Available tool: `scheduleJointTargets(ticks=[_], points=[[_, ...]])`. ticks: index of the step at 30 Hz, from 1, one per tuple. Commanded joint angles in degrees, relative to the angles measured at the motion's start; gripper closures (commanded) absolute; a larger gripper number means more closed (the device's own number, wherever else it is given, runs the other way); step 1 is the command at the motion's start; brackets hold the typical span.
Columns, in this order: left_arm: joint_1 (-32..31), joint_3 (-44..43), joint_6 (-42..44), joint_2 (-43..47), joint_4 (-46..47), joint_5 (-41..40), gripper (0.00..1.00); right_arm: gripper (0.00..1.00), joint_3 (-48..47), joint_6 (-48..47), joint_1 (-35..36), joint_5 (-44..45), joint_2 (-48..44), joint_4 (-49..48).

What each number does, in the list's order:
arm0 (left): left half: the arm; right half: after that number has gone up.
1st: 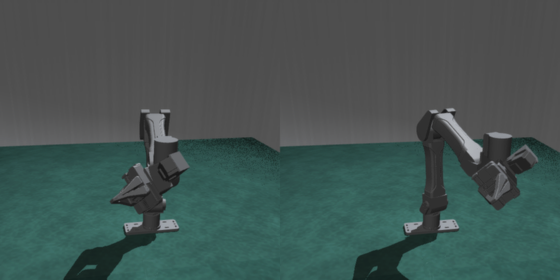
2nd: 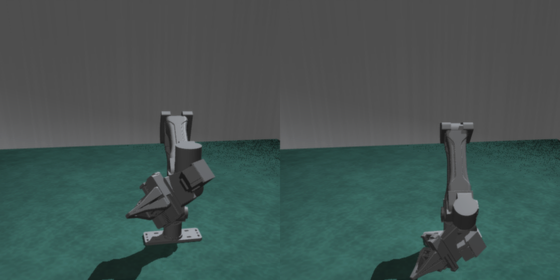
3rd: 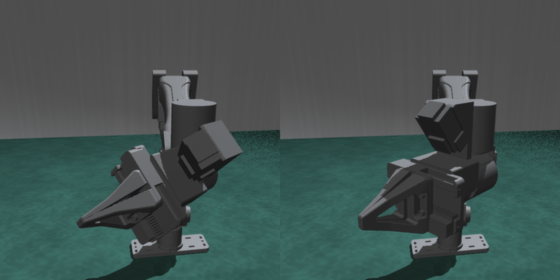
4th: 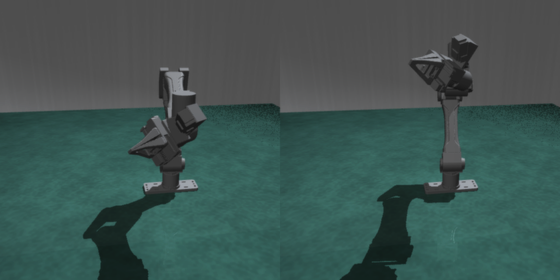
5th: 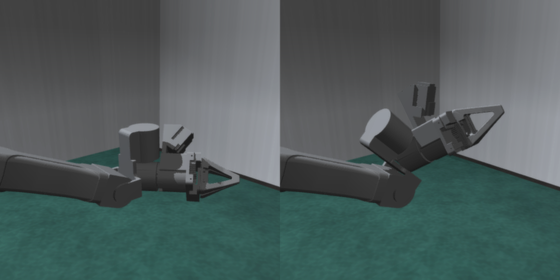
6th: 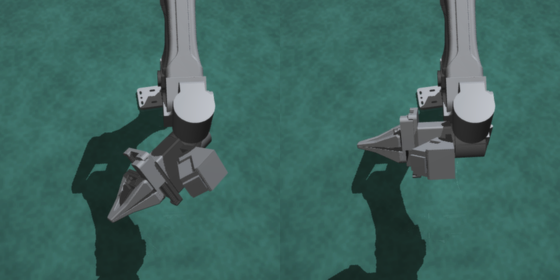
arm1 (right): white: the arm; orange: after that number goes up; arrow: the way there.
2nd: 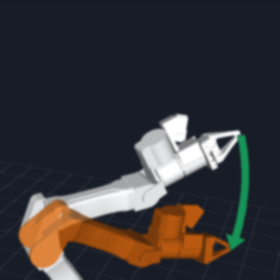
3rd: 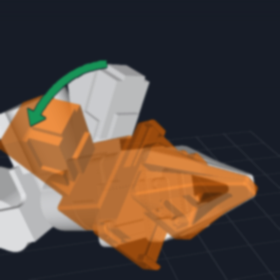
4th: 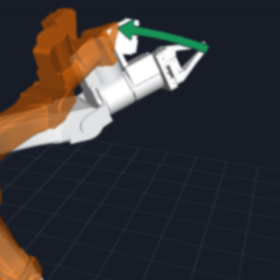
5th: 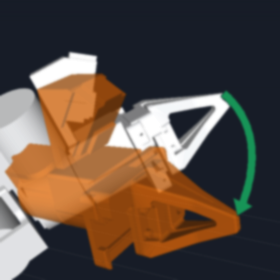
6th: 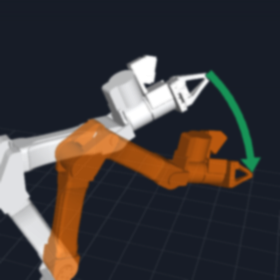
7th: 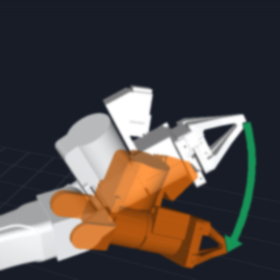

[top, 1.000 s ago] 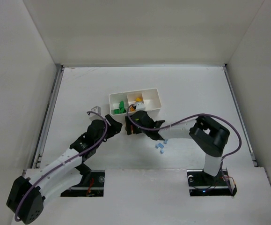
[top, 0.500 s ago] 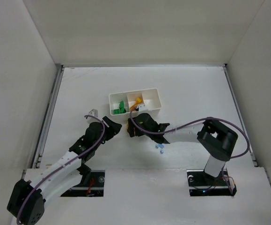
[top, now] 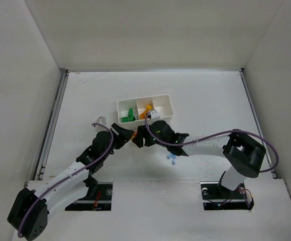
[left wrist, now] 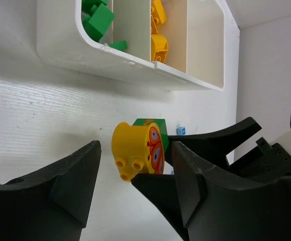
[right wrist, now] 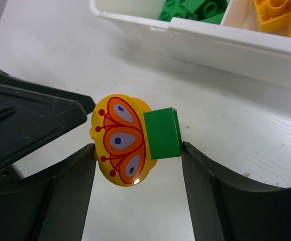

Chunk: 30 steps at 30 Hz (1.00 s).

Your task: Sort the legos into containers by color

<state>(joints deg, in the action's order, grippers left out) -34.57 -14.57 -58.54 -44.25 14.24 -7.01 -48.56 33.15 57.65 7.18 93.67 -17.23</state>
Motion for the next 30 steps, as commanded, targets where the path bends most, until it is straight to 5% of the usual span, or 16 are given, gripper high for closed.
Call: scheduleJointTargets(ticks=[1, 15, 25, 30], points=[[-0.46, 0.59, -3.59, -0.92, 3.34, -0.11, 0.44, 0.4, 0.65, 1.57, 0.58, -3.39, -2.7, -4.91], [-1.16, 0.77, -3.86, -2.51, 4.48, -0.11, 0.51, 0.4, 2.41, 4.82, 0.49, -6.12, -4.46, -9.48], [-1.16, 1.3, -7.02, -0.75, 5.36, -0.64, 0.86, 0.38, 3.38, 8.68, 0.23, -7.09, -2.27, -12.47], [0.59, 1.91, -7.11, 1.36, 5.36, -0.12, 0.9, 0.24, 4.96, 10.09, -0.12, -7.97, -2.08, -15.37]])
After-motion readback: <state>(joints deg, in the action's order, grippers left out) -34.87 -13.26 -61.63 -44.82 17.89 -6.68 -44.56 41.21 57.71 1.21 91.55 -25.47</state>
